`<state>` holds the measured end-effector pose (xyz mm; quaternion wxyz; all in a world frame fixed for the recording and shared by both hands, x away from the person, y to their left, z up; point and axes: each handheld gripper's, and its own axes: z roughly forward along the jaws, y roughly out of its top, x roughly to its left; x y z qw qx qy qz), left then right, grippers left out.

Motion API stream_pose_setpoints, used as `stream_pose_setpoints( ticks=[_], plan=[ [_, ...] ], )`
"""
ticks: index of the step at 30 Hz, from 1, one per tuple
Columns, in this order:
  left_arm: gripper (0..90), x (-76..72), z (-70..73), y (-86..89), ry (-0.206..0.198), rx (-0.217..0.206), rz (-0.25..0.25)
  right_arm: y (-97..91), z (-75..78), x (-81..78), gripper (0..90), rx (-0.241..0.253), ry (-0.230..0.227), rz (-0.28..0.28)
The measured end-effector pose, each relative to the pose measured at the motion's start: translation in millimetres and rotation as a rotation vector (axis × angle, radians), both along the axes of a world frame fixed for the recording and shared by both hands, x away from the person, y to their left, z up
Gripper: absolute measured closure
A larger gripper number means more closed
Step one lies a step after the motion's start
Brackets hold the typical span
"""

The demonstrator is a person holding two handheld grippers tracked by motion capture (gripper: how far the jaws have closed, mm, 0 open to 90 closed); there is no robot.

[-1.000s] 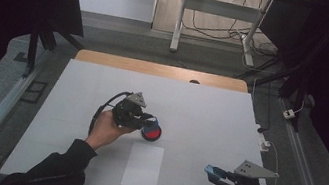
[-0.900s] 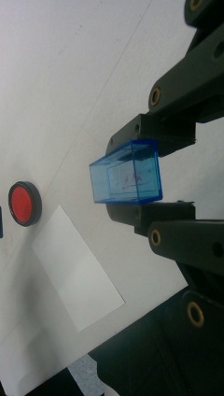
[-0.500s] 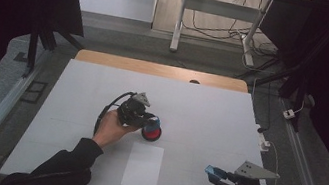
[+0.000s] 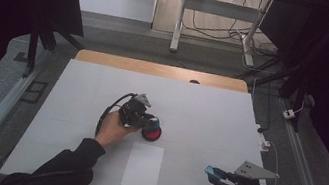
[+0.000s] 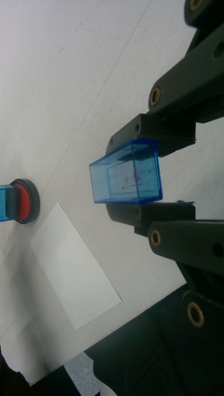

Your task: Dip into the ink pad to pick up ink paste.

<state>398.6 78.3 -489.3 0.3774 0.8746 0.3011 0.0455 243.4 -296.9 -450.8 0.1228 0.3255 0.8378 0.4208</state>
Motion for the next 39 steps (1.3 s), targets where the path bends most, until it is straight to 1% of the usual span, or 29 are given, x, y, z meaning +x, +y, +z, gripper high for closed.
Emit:
stream_pose_setpoints(
  ticks=[4, 7, 10, 13, 22, 24, 27, 28, 30, 31, 33, 37, 39],
  plan=[
    [70.6, 0.3, -0.9, -0.6, 0.0, 0.004, 0.001, 0.2, 0.0, -0.1, 68.4, -0.001, 0.001, 0.003],
    [70.7, 0.8, -0.7, -0.8, 0.014, 0.006, 0.013, 0.3, -0.1, 0.0, 68.4, -0.002, 0.001, 0.004],
    [70.9, -0.1, -1.2, -1.9, 0.004, 0.012, 0.009, 0.5, -0.3, -0.1, 68.3, 0.0, 0.002, 0.005],
    [70.9, -2.6, -1.4, -3.5, -0.016, 0.023, 0.007, 0.7, -0.3, -0.1, 68.3, -0.004, 0.003, 0.007],
    [71.0, -11.7, -0.4, -11.0, -0.077, 0.076, 0.006, 1.3, -0.5, 0.1, 68.4, -0.007, 0.004, 0.01],
    [71.0, -13.3, -0.1, -12.5, -0.09, 0.091, 0.005, 1.3, -0.5, 0.1, 68.3, -0.01, 0.005, 0.01],
    [71.0, -17.6, 0.4, -16.7, -0.121, 0.12, 0.004, 1.4, -0.5, 0.0, 68.4, -0.011, 0.004, 0.011],
    [71.0, -18.9, 0.8, -18.0, -0.132, 0.136, 0.001, 1.5, -0.5, 0.1, 68.4, -0.011, 0.005, 0.011],
    [71.0, -21.1, 1.0, -20.2, -0.145, 0.149, 0.005, 1.5, -0.5, 0.0, 68.4, -0.011, 0.005, 0.011],
    [71.0, -21.5, 1.1, -20.5, -0.148, 0.153, 0.004, 1.5, -0.5, 0.0, 68.3, -0.011, 0.005, 0.01],
    [71.0, -21.4, 0.8, -20.4, -0.145, 0.149, 0.008, 1.4, -0.5, 0.1, 68.3, -0.012, 0.004, 0.007],
    [70.9, -19.1, 0.6, -18.7, -0.126, 0.135, 0.012, 1.4, -0.5, 0.1, 68.4, -0.01, 0.004, 0.004],
    [70.9, -17.4, 0.4, -17.6, -0.111, 0.119, 0.017, 1.5, -0.5, 0.1, 68.3, -0.012, 0.005, 0.005]
  ],
)
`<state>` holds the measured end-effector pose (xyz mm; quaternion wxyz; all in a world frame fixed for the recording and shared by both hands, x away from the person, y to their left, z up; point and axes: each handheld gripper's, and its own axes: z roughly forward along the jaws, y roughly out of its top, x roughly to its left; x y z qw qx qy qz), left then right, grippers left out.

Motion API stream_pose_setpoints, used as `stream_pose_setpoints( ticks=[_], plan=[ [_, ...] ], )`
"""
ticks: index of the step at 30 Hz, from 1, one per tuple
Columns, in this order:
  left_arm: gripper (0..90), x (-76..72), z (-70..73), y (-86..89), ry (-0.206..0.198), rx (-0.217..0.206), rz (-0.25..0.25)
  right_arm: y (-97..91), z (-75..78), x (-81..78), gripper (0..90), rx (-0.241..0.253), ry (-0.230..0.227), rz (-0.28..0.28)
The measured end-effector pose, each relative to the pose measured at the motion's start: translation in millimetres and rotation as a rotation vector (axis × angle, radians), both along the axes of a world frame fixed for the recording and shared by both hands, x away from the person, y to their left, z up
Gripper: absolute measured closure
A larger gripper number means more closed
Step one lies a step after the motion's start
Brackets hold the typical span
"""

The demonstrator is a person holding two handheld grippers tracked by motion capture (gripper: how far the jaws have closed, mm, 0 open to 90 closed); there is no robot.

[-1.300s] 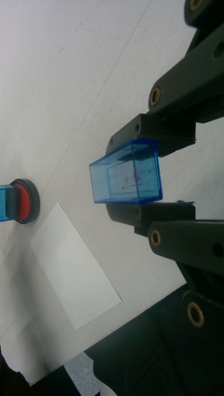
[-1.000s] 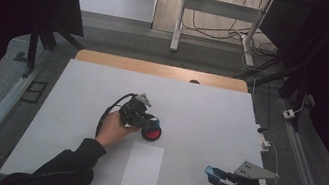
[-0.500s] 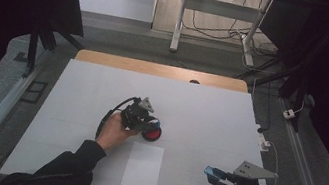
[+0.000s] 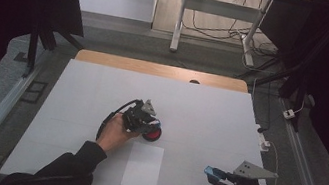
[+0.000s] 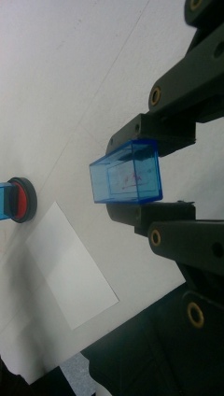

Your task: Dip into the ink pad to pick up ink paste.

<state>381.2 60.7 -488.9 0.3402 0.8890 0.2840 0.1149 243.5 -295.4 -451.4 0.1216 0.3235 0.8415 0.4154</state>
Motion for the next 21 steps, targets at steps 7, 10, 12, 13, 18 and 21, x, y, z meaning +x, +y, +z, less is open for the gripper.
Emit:
stream_pose_setpoints(
  ticks=[7, 10, 12, 13, 18, 21],
  plan=[
    [70.9, 8.0, -2.3, 8.6, 0.059, -0.067, 0.006, -0.1, 0.0, 0.0, 68.4, 0.0, 0.001, -0.002],
    [70.9, 11.3, -3.2, 11.8, 0.082, -0.089, 0.006, 0.0, -0.1, 0.0, 68.3, -0.001, 0.0, -0.002],
    [70.9, 12.7, -3.8, 13.5, 0.093, -0.101, 0.006, -0.1, -0.1, 0.0, 68.4, -0.001, 0.0, -0.002],
    [71.0, 13.3, -4.0, 14.3, 0.098, -0.105, 0.006, -0.1, -0.2, 0.0, 68.4, 0.002, 0.0, -0.002],
    [71.0, 12.7, -4.0, 14.1, 0.094, -0.102, 0.005, -0.2, -0.1, -0.2, 68.4, 0.0, 0.0, -0.002],
    [70.9, 8.6, -2.7, 9.7, 0.067, -0.072, 0.008, -0.2, -0.3, -0.2, 68.4, 0.001, 0.001, -0.001]
  ],
)
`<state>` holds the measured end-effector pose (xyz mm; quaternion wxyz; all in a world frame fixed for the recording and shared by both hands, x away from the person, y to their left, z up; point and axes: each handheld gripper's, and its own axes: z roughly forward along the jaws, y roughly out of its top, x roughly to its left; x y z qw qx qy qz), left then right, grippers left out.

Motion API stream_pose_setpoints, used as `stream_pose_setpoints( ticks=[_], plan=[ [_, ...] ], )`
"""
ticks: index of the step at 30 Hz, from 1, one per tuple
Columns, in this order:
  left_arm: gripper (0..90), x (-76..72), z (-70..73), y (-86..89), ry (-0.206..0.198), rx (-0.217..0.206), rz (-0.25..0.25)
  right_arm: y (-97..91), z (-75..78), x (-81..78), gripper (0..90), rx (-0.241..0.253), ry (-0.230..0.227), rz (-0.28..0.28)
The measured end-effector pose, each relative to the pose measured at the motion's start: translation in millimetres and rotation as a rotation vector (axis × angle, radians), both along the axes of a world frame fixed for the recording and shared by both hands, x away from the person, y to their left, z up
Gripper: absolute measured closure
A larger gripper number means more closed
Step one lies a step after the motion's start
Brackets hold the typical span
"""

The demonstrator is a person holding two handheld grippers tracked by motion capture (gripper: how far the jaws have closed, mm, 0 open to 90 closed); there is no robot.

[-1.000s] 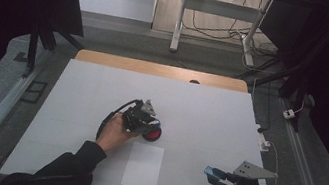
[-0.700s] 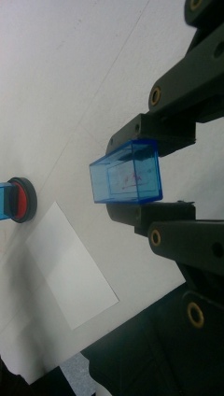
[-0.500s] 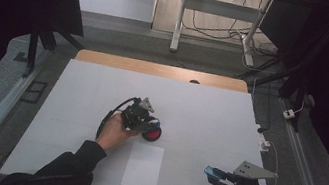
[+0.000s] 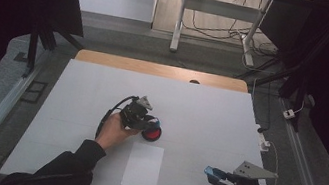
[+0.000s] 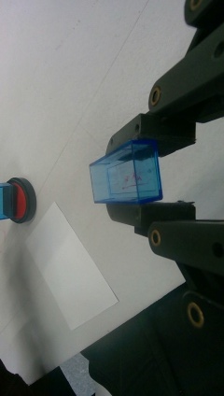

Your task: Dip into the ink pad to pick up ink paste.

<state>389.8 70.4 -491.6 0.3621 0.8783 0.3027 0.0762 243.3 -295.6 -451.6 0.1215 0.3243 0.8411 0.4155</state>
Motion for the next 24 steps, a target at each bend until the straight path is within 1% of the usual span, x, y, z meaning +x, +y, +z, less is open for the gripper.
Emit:
stream_pose_setpoints(
  ticks=[4, 6, 11, 16, 17, 19, 22, 24],
  plan=[
    [70.9, -6.3, 1.3, -6.3, -0.043, 0.043, 0.005, 0.0, 0.1, -0.2, 68.4, -0.001, -0.001, -0.001],
    [70.8, -7.2, 1.3, -6.9, -0.048, 0.046, 0.009, 0.0, 0.0, -0.2, 68.4, 0.0, 0.0, 0.001],
    [70.8, -6.2, 0.0, -3.1, -0.039, 0.018, 0.015, -0.2, 0.2, -0.5, 68.3, -0.001, -0.001, 0.0],
    [70.6, -3.0, 0.0, 1.0, -0.007, -0.017, 0.03, -0.4, 0.2, -0.3, 68.4, 0.0, 0.0, 0.0],
    [70.6, -2.4, 0.7, 1.7, -0.004, -0.013, 0.028, -0.4, 0.1, -0.3, 68.3, 0.0, 0.001, 0.0],
    [70.6, -2.9, 2.9, 2.8, -0.014, -0.008, 0.033, -0.5, 0.2, -0.5, 68.3, 0.001, 0.0, 0.0],
    [70.5, -3.8, 8.4, 6.7, -0.018, -0.036, 0.034, -0.7, 0.2, -0.6, 68.3, 0.003, 0.0, -0.001],
    [70.6, -5.0, 12.4, 8.8, -0.023, -0.046, 0.029, -0.7, 0.2, -0.7, 68.3, 0.002, 0.0, 0.0]
  ],
)
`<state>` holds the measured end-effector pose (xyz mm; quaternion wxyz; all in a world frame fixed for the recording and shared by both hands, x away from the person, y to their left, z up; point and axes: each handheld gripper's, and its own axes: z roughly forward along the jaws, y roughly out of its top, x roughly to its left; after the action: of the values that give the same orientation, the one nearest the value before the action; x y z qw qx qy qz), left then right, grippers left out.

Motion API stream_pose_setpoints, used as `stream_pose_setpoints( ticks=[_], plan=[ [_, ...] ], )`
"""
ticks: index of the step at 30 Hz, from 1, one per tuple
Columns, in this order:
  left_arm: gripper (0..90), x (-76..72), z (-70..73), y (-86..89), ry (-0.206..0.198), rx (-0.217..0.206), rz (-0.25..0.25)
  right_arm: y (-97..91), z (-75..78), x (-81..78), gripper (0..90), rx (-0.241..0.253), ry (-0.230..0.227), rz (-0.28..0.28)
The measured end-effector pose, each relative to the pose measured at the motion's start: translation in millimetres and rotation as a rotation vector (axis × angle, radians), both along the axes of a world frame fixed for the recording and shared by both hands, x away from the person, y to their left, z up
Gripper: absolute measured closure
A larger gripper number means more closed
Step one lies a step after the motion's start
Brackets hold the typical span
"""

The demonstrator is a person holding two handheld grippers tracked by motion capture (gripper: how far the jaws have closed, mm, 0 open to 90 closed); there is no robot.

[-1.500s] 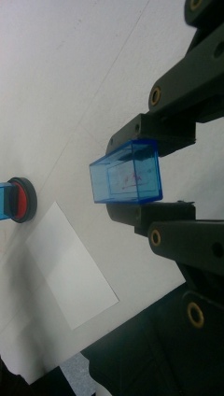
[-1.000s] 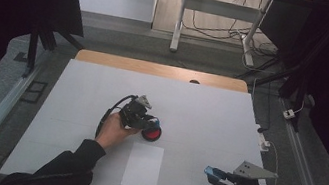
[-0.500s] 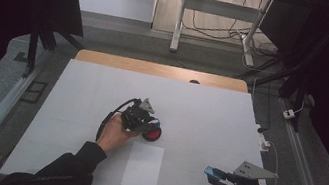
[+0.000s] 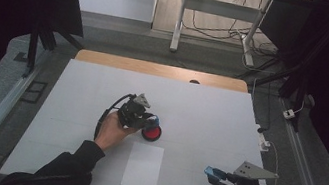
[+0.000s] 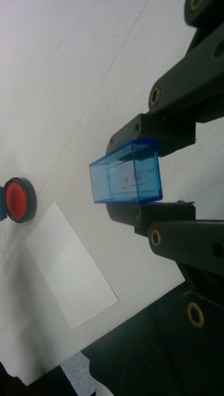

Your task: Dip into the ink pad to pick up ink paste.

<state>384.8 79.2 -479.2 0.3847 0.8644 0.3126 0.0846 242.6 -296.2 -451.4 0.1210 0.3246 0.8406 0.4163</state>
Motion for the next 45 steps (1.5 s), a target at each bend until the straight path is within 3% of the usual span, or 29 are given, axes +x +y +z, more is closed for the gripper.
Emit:
stream_pose_setpoints(
  ticks=[9, 23, 45],
  plan=[
    [70.5, -5.9, 10.3, 0.2, -0.022, -0.019, -0.032, -0.1, -0.2, 0.3, 68.4, 0.005, 0.002, 0.002],
    [70.5, -4.7, -3.5, -7.8, 0.0, 0.026, -0.051, -0.1, 0.0, 0.0, 68.4, 0.002, 0.001, 0.003],
    [70.7, -0.1, -12.1, -9.2, 0.028, 0.039, -0.051, 0.0, -0.1, 0.0, 68.3, 0.0, 0.002, 0.004]
  ],
)
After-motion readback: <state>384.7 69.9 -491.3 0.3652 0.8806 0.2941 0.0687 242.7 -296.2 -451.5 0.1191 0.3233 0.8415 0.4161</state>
